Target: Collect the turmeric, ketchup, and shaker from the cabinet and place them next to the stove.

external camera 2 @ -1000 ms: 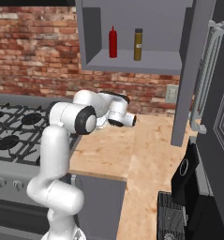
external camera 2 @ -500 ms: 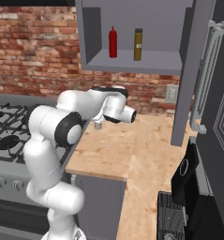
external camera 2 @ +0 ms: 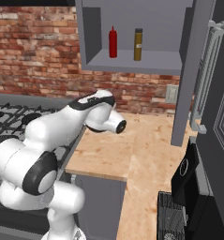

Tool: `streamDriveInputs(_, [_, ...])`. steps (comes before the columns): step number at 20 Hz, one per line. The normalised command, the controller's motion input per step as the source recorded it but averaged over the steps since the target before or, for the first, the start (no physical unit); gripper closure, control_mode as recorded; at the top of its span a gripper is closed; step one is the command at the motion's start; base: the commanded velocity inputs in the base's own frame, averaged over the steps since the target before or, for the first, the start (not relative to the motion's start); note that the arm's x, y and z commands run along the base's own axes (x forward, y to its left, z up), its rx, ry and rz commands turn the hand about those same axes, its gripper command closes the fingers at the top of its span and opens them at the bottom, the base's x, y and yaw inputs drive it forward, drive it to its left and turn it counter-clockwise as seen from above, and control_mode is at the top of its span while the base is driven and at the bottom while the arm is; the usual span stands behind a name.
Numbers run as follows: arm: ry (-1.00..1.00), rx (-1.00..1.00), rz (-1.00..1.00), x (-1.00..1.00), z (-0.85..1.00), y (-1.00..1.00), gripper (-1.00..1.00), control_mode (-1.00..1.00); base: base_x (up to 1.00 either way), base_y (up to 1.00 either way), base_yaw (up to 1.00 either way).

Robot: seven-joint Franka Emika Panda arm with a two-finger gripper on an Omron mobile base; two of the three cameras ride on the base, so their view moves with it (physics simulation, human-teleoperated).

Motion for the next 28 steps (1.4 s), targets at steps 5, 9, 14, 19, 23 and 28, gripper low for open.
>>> streamDriveInputs(5, [0.14,0.04,-0.29,-0.52,0.91,0.01,-1.00,-1.00,0.00,0.00,0.00])
streamDriveInputs(9, [0.20,0.04,-0.33,-0.40,0.93,0.00,-1.00,-1.00,0.00,0.00,0.00])
streamDriveInputs(14, [0.27,0.06,-0.36,-0.35,0.82,-0.13,-1.00,-1.00,0.00,0.00,0.00])
streamDriveInputs(19, [0.31,0.05,-0.34,-0.26,0.74,-0.39,-1.00,-1.00,0.00,0.00,0.00])
streamDriveInputs(23, [0.31,0.04,-0.29,-0.23,0.75,-0.56,-1.00,-1.00,0.00,0.00,0.00])
streamDriveInputs(28, [0.30,0.03,-0.25,-0.19,0.74,-0.62,-1.00,-1.00,0.00,0.00,0.00])
